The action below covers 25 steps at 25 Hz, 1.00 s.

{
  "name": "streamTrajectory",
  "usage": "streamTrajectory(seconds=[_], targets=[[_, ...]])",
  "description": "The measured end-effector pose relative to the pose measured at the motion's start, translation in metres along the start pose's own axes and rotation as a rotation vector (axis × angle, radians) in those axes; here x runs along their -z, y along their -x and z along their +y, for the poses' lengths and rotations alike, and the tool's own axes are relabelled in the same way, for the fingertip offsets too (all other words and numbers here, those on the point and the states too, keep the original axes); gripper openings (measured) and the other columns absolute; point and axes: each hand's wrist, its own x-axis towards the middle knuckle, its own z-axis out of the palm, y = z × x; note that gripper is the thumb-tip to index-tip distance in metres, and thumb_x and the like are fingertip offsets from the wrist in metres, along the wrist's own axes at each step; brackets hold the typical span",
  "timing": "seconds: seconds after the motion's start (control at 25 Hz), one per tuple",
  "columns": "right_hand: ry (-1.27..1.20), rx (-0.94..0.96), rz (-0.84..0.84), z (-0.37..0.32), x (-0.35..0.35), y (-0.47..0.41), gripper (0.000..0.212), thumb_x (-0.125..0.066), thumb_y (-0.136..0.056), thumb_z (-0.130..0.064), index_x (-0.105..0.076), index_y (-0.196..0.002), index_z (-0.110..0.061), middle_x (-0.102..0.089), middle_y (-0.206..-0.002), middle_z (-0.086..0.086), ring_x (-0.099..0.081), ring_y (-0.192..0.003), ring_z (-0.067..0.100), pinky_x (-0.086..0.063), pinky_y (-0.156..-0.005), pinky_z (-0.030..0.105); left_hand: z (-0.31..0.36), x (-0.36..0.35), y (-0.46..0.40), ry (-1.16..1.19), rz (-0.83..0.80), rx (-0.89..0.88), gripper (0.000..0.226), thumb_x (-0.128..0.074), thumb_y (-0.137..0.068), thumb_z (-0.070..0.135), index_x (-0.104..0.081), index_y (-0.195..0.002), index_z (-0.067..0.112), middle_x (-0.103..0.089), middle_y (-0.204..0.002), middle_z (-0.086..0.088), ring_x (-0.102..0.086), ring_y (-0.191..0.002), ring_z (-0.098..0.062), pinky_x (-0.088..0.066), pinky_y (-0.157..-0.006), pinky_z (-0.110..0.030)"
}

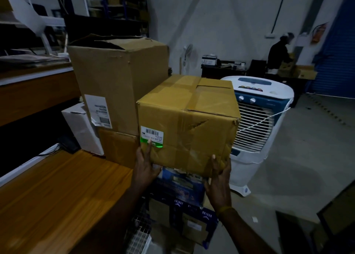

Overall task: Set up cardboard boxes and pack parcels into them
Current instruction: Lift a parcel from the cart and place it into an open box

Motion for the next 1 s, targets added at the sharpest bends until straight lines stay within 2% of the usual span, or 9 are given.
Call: streamTrajectory(seconds=[0.16, 0.28, 0.36, 0.44, 0.52, 0.64, 0.76, 0.88, 1.0], targets=[[0.016, -0.042, 0.091, -0.005, 0.006, -0.008, 0.114, -0.073, -0.079, 0.006, -0.005, -0.156, -0.044, 0.002, -0.162, 0.016, -0.022, -0.145, 0.041, -0.039, -0.107, 0.062, 0.007, -0.002, 0.002, -0.072, 0.015, -0.06, 0.09, -0.048, -0.087, 0.064, 0.001, -0.158, 0.039, -0.021, -0.15, -0.03, -0.042, -0.125, -0.049, -0.05, -0.09, -0.056], [0.054, -0.056, 0.153, -0.014, 0.021, -0.014, 0.121, -0.077, -0.074, 0.001, -0.001, -0.155, -0.045, -0.003, -0.159, 0.02, -0.022, -0.143, 0.045, -0.034, -0.11, 0.064, 0.028, 0.007, 0.003, -0.054, 0.11, -0.045, 0.096, -0.069, -0.083, 0.03, -0.009, -0.158, 0.04, -0.023, -0.15, -0.026, -0.04, -0.126, -0.049, -0.049, -0.091, -0.056], [0.08, -0.083, 0.177, -0.027, 0.034, -0.017, 0.124, -0.081, -0.071, -0.008, 0.001, -0.154, -0.049, -0.005, -0.158, 0.02, -0.023, -0.142, 0.046, -0.033, -0.109, 0.063, 0.04, 0.016, 0.002, -0.009, 0.203, -0.043, 0.101, -0.079, -0.075, 0.01, -0.023, -0.156, 0.036, -0.025, -0.149, -0.023, -0.038, -0.128, -0.044, -0.046, -0.095, -0.051], [0.066, -0.095, 0.236, -0.039, 0.051, -0.021, 0.121, -0.081, -0.068, -0.013, -0.003, -0.153, -0.05, -0.011, -0.157, 0.018, -0.026, -0.14, 0.044, -0.033, -0.104, 0.061, 0.051, 0.028, 0.001, 0.071, 0.275, -0.097, 0.093, -0.081, -0.073, 0.002, -0.038, -0.152, 0.028, -0.027, -0.149, -0.021, -0.036, -0.132, -0.035, -0.041, -0.1, -0.039], [0.034, -0.065, 0.321, -0.049, 0.067, -0.022, 0.115, -0.081, -0.069, -0.011, -0.013, -0.153, -0.049, -0.016, -0.157, 0.017, -0.029, -0.137, 0.041, -0.034, -0.102, 0.059, 0.064, 0.042, 0.004, 0.194, 0.308, -0.12, 0.085, -0.082, -0.075, 0.001, -0.046, -0.148, 0.026, -0.025, -0.151, -0.013, -0.032, -0.137, -0.028, -0.038, -0.106, -0.034], [-0.058, 0.023, 0.422, -0.064, 0.088, -0.013, 0.108, -0.082, -0.071, -0.006, -0.022, -0.151, -0.048, -0.018, -0.156, 0.018, -0.027, -0.14, 0.038, -0.036, -0.107, 0.054, 0.082, 0.063, 0.016, 0.339, 0.316, -0.128, 0.078, -0.082, -0.077, 0.003, -0.051, -0.145, 0.027, -0.021, -0.148, 0.006, -0.031, -0.141, -0.028, -0.036, -0.115, -0.041], [-0.094, 0.051, 0.472, -0.079, 0.099, 0.007, 0.104, -0.082, -0.073, -0.003, -0.025, -0.151, -0.044, -0.018, -0.157, 0.019, -0.023, -0.144, 0.038, -0.033, -0.111, 0.049, 0.098, 0.086, 0.036, 0.427, 0.295, -0.158, 0.073, -0.08, -0.079, 0.001, -0.055, -0.142, 0.027, -0.025, -0.152, -0.003, -0.033, -0.143, -0.028, -0.04, -0.113, -0.051], [-0.139, 0.04, 0.511, -0.09, 0.105, 0.039, 0.103, -0.083, -0.073, 0.0, -0.029, -0.153, -0.036, -0.018, -0.157, 0.02, -0.02, -0.147, 0.033, -0.026, -0.119, 0.043, 0.117, 0.115, 0.067, 0.4, 0.312, -0.191, 0.072, -0.08, -0.077, -0.004, -0.056, -0.14, 0.021, -0.03, -0.152, -0.011, -0.034, -0.142, -0.022, -0.04, -0.114, -0.037], [-0.176, 0.05, 0.556, -0.104, 0.114, 0.07, 0.099, -0.085, -0.07, 0.006, -0.037, -0.151, -0.024, -0.022, -0.154, 0.024, -0.021, -0.147, 0.032, -0.017, -0.121, 0.024, 0.132, 0.142, 0.1, 0.328, 0.357, -0.25, 0.076, -0.084, -0.072, -0.006, -0.057, -0.139, 0.017, -0.029, -0.154, -0.008, -0.029, -0.142, -0.005, -0.033, -0.114, -0.018]])
